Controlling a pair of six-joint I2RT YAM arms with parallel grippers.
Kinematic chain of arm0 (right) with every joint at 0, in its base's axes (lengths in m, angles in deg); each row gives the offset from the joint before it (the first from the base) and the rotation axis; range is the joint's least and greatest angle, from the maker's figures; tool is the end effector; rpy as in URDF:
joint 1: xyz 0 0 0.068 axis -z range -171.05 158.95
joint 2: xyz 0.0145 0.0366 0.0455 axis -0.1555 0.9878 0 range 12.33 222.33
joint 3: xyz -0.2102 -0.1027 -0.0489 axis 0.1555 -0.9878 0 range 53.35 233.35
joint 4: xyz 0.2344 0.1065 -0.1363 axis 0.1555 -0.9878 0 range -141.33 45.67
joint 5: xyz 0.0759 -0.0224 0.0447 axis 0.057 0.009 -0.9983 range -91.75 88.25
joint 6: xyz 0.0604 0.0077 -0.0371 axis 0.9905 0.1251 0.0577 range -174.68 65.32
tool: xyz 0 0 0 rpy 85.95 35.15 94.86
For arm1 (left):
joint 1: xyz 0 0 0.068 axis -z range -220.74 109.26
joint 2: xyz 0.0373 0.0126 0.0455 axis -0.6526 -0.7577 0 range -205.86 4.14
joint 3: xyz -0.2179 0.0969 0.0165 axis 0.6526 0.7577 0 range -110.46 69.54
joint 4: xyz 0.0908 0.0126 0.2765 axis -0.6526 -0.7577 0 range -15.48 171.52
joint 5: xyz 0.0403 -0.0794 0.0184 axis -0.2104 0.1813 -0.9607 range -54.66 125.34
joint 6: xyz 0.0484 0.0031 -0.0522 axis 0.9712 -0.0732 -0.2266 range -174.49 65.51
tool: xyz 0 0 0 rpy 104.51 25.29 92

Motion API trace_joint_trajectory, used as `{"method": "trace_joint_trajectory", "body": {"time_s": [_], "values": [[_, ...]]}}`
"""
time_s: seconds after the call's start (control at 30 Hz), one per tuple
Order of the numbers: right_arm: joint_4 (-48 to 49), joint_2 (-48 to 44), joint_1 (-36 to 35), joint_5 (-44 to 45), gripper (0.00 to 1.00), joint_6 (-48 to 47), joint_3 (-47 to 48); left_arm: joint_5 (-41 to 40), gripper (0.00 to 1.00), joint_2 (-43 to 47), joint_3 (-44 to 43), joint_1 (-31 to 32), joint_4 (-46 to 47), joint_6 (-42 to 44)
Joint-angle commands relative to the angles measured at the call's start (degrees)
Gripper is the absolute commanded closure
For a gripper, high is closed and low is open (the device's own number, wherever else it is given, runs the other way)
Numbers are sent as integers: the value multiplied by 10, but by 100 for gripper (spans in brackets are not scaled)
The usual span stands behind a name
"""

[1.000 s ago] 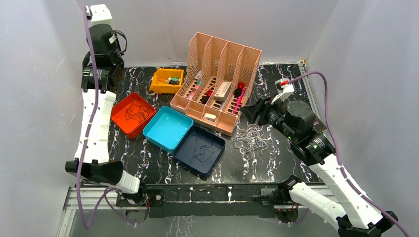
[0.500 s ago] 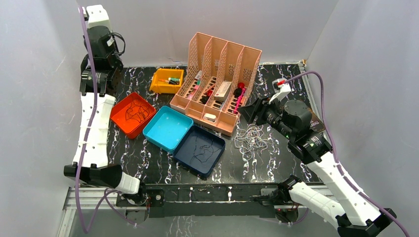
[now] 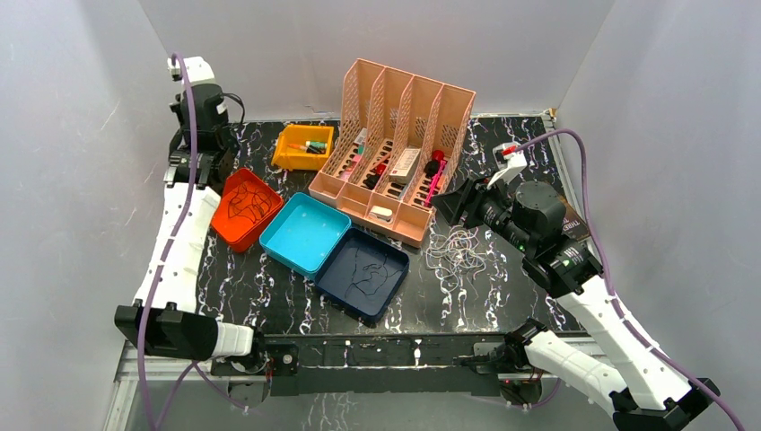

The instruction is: Untangle the cables

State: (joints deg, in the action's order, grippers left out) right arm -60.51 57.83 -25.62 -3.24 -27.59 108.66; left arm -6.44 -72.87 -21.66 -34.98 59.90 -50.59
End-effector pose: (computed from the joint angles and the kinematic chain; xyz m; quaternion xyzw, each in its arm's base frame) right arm 0.2081 0.1452 0.3682 -0.0572 0.7431 0.3500 0.5675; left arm 0.3409 0.0050 0.4474 -0.1753 0.7194 0.2579 0.6207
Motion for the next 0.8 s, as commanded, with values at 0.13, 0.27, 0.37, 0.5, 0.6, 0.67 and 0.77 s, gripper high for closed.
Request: {"method": "trace_joint_trajectory", "body": {"time_s": [0.13, 0.27, 0.37, 0.5, 0.6, 0.67, 0.77], "values": [[23, 0, -1, -10, 39, 6, 8, 5, 100, 12, 68, -27, -51, -83], [23, -2, -1, -13, 38, 8, 4, 61, 100, 21, 113, -52, -55, -123], [26, -5, -1, -15, 38, 11, -1, 91, 100, 21, 140, -70, -52, -150], [27, -8, -1, -18, 38, 12, -6, 123, 100, 10, 165, -94, -43, -175], [27, -12, -1, -19, 38, 12, -10, 163, 100, -3, 183, -112, -36, -198], [29, -15, -1, -19, 38, 14, -17, 198, 100, -11, 198, -129, -25, -216], [37, -21, -1, -25, 38, 21, -29, 244, 100, -40, 208, -156, -14, -240]]}}
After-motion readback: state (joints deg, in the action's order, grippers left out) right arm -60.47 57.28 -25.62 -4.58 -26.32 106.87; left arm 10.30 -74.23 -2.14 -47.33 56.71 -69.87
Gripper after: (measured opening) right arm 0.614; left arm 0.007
